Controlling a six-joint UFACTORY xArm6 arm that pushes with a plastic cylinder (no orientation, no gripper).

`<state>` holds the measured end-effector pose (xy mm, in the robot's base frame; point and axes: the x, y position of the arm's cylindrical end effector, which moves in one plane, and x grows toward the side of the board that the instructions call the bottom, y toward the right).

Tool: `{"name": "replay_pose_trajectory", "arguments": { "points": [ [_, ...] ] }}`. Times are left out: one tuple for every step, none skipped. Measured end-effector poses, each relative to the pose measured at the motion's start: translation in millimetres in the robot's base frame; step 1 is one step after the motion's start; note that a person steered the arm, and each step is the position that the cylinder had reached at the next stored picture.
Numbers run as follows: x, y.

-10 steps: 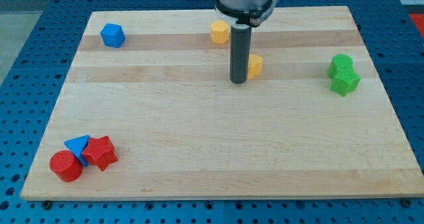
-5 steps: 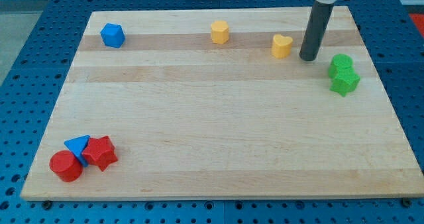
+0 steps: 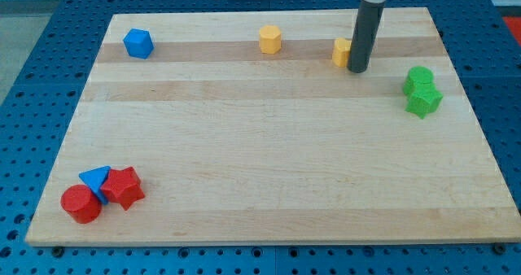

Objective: Move the yellow heart towards top right

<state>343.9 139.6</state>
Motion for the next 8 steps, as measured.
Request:
{"name": "replay_pose_trajectory", "arguments": {
  "points": [
    [8,-12],
    [43,-47],
    [33,-52],
    [-10,-17],
    [-11,-16],
    [-4,-24],
    [1,-49],
    [-32,-33]
  ]
}}
